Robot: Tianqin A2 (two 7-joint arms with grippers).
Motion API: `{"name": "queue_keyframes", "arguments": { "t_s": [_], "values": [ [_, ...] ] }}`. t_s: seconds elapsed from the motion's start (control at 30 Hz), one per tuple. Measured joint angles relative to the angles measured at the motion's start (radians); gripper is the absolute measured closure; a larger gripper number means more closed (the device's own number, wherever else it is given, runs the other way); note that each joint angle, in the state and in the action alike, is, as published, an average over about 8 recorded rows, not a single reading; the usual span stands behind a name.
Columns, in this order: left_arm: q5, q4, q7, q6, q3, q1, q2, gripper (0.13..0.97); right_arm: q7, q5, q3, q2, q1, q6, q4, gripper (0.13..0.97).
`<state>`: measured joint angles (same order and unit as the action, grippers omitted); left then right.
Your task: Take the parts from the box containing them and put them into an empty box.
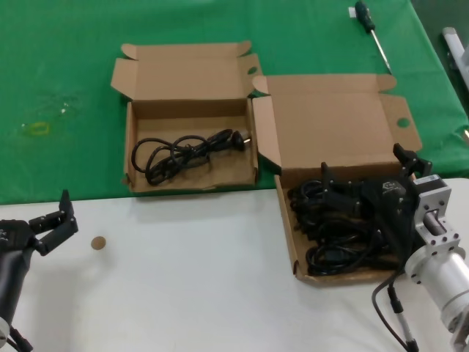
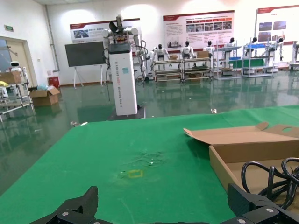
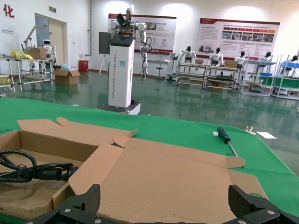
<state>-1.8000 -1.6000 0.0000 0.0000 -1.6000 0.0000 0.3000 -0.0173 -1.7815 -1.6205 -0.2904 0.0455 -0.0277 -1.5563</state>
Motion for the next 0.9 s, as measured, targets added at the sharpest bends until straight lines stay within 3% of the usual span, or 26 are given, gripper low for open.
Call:
{"name": "queue_keyframes", "arguments": {
  "t_s": [0.9],
  "values": [
    [0.000,0.000,0.000,0.000,0.000,0.000,0.000,0.132,0.000,0.000,0.000,0.000,0.000,0.000,0.000,0.129]
  ]
}}
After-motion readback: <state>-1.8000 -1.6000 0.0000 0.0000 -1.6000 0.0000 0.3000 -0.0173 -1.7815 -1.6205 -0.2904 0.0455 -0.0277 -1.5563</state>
